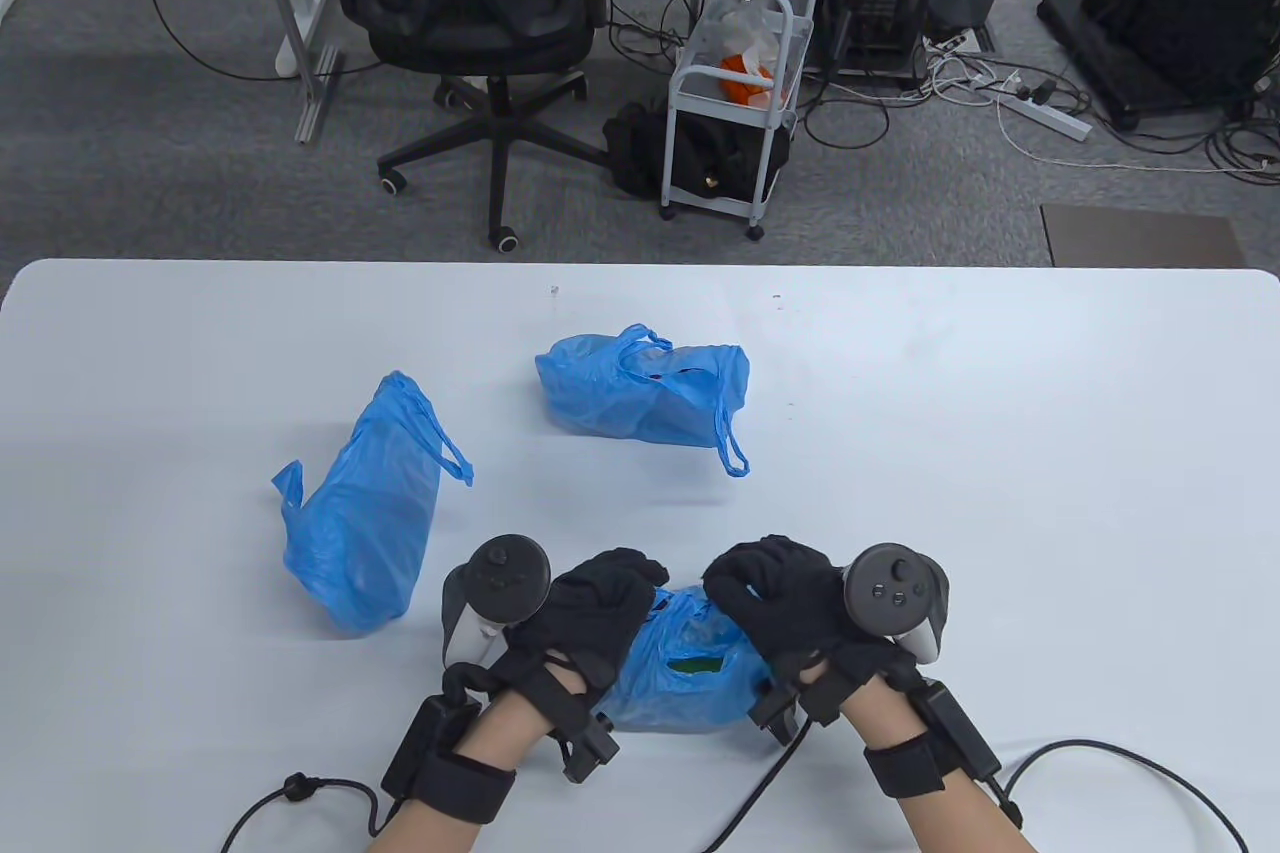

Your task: Tie knot on plastic bag top

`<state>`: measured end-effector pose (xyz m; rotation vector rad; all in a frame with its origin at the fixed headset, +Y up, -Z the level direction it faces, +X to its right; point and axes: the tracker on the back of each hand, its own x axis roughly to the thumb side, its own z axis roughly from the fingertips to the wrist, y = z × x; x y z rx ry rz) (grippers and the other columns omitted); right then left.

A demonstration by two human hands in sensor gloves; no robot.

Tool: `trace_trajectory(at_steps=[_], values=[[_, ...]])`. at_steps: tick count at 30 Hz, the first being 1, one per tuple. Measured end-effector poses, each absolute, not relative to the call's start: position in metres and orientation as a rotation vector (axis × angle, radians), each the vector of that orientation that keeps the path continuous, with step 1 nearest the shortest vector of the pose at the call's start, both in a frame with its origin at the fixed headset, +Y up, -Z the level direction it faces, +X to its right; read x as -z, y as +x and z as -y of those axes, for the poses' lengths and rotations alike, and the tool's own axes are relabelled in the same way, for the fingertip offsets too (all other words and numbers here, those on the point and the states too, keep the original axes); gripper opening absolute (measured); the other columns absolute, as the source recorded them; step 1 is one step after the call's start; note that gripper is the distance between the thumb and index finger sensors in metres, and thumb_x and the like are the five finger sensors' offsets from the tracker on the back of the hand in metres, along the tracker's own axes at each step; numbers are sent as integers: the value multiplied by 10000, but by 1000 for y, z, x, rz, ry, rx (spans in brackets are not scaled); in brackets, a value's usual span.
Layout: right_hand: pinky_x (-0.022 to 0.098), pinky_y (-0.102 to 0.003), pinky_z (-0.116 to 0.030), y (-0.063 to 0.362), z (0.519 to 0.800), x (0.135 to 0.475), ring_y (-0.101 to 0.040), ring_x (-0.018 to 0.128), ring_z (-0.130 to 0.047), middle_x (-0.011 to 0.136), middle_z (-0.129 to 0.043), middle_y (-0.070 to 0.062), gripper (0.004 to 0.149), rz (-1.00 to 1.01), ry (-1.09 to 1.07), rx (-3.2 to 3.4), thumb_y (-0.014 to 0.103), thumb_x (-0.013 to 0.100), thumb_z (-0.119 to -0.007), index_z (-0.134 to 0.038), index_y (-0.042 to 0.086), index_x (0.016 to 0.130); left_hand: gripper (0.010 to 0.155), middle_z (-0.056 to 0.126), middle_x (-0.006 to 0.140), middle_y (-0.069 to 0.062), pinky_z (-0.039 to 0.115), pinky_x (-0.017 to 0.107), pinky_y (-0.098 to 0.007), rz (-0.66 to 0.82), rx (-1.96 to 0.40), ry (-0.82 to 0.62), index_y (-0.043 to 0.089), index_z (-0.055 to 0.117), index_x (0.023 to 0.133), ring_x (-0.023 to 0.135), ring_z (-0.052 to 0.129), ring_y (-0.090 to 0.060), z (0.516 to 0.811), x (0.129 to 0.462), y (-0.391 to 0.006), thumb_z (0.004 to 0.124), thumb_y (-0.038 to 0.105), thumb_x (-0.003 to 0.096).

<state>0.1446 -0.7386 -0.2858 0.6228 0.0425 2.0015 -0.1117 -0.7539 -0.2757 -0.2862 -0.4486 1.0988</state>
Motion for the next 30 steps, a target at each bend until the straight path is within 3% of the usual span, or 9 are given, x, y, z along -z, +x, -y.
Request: trace_trajectory(at_steps=[2, 4, 11, 20, 25, 27, 30], values=[[606, -720, -439, 139, 745, 287, -522, 683, -833, 705, -921, -161, 391, -182, 715, -1956, 437, 426, -809, -921, 146, 661, 413, 704, 966, 11, 402, 753, -578, 449, -1088, -282, 237, 773, 703, 1041, 526, -312, 754, 275, -110, 623, 529, 453], [616, -726, -394, 135, 746, 286, -543, 718, -790, 775, -880, -195, 478, -266, 770, -1936, 467, 427, -807, -898, 121, 744, 413, 702, 966, 10, 404, 751, -578, 446, -1092, -287, 235, 772, 703, 1039, 527, -313, 755, 275, -110, 622, 528, 454], [627, -747, -336, 132, 736, 281, -579, 766, -731, 851, -827, -222, 600, -305, 870, -1947, 477, 380, -913, -847, 90, 834, 416, 703, 965, 6, 406, 750, -578, 439, -1072, -299, 230, 775, 702, 1037, 529, -315, 754, 275, -110, 621, 527, 455], [627, -747, -331, 131, 739, 281, -581, 772, -724, 874, -812, -220, 542, -328, 822, -2013, 380, 405, -918, -838, 86, 852, 426, 701, 967, 2, 408, 749, -580, 441, -1054, -316, 207, 786, 696, 1037, 530, -315, 754, 273, -107, 625, 519, 454], [624, -744, -339, 131, 746, 283, -581, 764, -730, 850, -830, -215, 507, -383, 774, -2030, 407, 407, -907, -895, 79, 793, 424, 668, 997, -11, 400, 748, -588, 455, -1002, -307, 224, 818, 688, 1042, 517, -331, 751, 271, -104, 638, 525, 450], [624, -740, -347, 129, 747, 283, -568, 764, -736, 837, -837, -196, 421, -402, 780, -2015, 342, 424, -888, -907, 85, 757, 417, 669, 997, -11, 401, 748, -587, 463, -972, -294, 234, 821, 682, 1041, 519, -330, 750, 270, -103, 639, 528, 448], [627, -735, -328, 129, 747, 283, -564, 780, -713, 840, -823, -185, 381, -449, 815, -1974, 357, 441, -834, -915, 107, 717, 421, 669, 997, -10, 400, 748, -586, 466, -931, -269, 235, 809, 692, 1041, 519, -329, 748, 270, -103, 637, 532, 449]])
